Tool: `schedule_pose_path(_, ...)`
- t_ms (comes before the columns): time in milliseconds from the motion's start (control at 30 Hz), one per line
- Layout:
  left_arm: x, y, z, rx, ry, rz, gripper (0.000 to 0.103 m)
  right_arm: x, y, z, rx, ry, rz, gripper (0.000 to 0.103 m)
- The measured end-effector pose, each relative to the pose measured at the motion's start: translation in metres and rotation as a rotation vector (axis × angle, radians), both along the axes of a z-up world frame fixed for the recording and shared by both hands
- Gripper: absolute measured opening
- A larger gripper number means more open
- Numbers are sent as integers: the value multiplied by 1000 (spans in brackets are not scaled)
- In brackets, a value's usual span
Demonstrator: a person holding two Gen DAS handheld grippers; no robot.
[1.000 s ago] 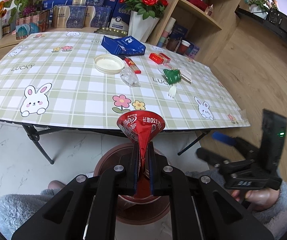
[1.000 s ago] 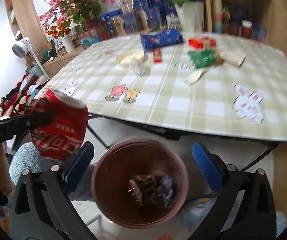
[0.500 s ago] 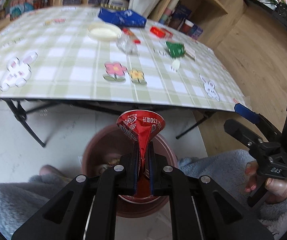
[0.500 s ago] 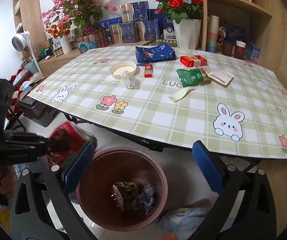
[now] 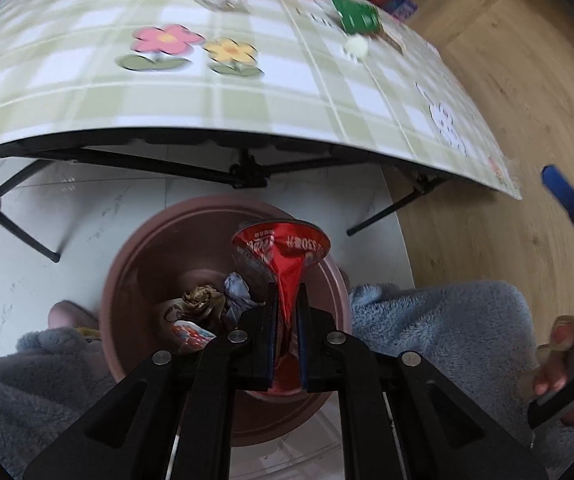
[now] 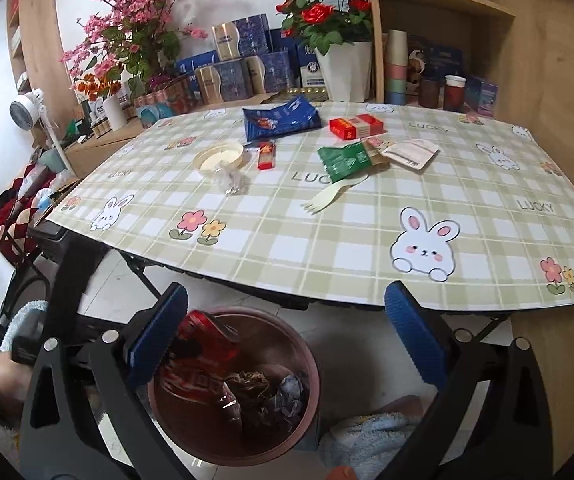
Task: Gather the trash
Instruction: 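Lower the red can into the bin and open the left tool, then reach to the table and grasp the blue coffee box with the left tool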
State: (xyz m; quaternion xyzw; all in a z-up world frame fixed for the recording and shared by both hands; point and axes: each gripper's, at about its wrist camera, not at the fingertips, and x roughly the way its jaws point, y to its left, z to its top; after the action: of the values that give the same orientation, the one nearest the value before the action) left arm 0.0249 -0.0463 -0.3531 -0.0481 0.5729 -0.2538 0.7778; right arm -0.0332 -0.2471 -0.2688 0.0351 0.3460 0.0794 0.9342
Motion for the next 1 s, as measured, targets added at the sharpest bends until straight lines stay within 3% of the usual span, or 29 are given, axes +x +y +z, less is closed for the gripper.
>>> schedule_pose_path(33, 1, -4, -1, -5, -1, -10, 9, 0, -1, 1, -1, -2, -3, 97)
schedule_pose_path(100, 1, -8, 1, -27, -8, -24, 25, -1, -4, 2, 0, -4, -12, 97)
schedule_pose_path(133, 1, -9, 5, -41, -18, -30, 51, -1, -5, 2, 3, -4, -15, 97)
schedule_pose_path(167, 0, -8, 11, -62, -43, -29, 66, -1, -5, 3, 5, -6, -17, 97)
schedule_pose_path(267, -2, 3, 26, -79, -93, -3, 73, -3, -5, 5, 3, -12, -20, 97)
schedule_pose_path(433, 0, 37, 49, -76, -176, 122, 84, -2, -4, 7, -8, -12, -32, 97)
schedule_pose_path(633, 0, 75, 87, -27, -343, 221, 92, 3, 2, 8, -5, 9, -24, 97)
schedule_pose_path(767, 3, 89, 103, 17, -409, 248, 92, 10, 10, 6, 2, 38, -3, 97)
schedule_pose_path(1000, 9, 100, 127, 27, -488, 256, 93, 18, 13, 10, -29, 55, -9, 97)
